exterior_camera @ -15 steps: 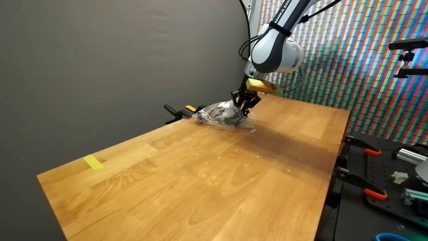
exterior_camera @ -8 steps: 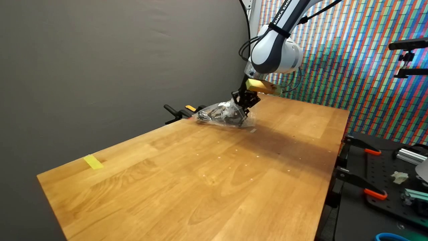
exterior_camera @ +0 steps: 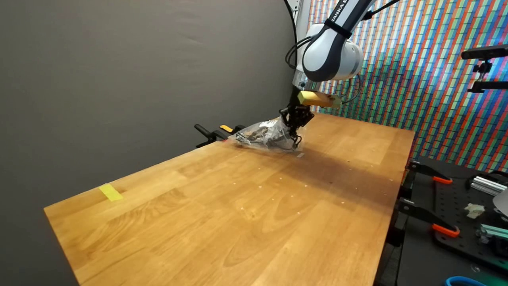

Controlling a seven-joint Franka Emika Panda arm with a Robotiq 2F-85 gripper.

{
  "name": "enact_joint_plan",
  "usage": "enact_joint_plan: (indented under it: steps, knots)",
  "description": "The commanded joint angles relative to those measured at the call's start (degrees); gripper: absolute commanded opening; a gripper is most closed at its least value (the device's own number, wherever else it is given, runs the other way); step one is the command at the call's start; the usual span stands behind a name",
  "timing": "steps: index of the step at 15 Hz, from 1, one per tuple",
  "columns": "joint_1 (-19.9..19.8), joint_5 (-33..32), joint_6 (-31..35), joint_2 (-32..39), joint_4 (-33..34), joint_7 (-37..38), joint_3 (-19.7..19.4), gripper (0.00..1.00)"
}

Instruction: Remove the cable from the plastic

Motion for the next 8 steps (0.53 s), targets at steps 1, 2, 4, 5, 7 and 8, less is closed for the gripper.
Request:
enact_joint_plan:
  steps: [1, 2, 4, 5, 7, 8]
  knots:
    - [2.8, -5.2, -8.4, -7.6, -5.5, -0.2, -3.5, 0.03]
    - [3.1, -6.9, -11.5, -8.8, -6.2, 0.3, -4.0, 0.03]
    - [3.7, -10.7, -17.0, -10.8, -7.2, 2.7, -5.1, 0.03]
    - [3.4, -12.0, -19.5, -11.7, -7.4, 3.2, -4.9, 0.03]
    - [2.3, -12.8, -23.5, -13.5, -7.8, 3.2, -3.8, 0.03]
    - [2.0, -13.1, -25.5, -14.3, -7.9, 3.4, -3.5, 0.03]
